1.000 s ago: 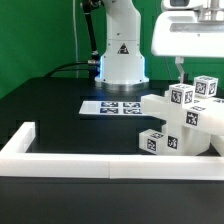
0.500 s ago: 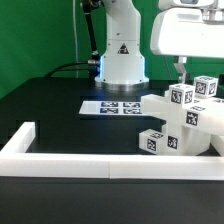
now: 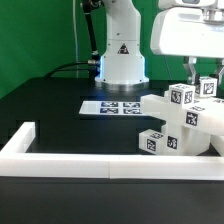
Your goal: Assemble chair
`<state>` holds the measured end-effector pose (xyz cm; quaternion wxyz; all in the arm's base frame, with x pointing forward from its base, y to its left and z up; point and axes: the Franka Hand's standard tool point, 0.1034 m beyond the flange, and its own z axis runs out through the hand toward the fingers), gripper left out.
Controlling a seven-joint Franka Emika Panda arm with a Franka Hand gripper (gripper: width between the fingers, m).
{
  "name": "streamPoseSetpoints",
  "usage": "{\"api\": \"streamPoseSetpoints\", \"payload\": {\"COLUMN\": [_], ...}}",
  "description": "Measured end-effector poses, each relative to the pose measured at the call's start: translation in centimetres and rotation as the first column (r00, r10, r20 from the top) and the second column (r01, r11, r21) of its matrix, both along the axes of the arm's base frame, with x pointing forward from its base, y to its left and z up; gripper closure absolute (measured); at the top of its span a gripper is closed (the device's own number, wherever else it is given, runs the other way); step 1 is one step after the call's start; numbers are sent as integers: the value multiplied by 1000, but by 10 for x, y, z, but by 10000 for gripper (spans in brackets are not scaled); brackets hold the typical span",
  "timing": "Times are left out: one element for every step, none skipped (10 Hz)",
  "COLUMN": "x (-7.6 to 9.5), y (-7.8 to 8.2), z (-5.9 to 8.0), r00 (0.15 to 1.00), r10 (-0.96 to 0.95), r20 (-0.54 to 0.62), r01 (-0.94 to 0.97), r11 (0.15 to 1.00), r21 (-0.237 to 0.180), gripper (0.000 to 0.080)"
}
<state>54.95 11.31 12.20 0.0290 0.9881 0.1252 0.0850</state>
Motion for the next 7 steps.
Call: {"api": "streamPoseSetpoints", "payload": {"x": [0,0,0,0,0,0,0], "y": [0,0,0,0,1,1,1], "z": [0,0,0,0,0,0,0], "r00": [999,991,977,960,941,922,889], "r10": [-40,-135,-214,-278,-338,-387,-458], "r20": [1,3,4,3,1,-1,-6], "r01": [40,135,213,278,338,386,456], "r11": [999,990,976,959,939,919,885], "r21": [7,26,41,53,66,77,92], "gripper": [515,515,515,515,515,515,515]}}
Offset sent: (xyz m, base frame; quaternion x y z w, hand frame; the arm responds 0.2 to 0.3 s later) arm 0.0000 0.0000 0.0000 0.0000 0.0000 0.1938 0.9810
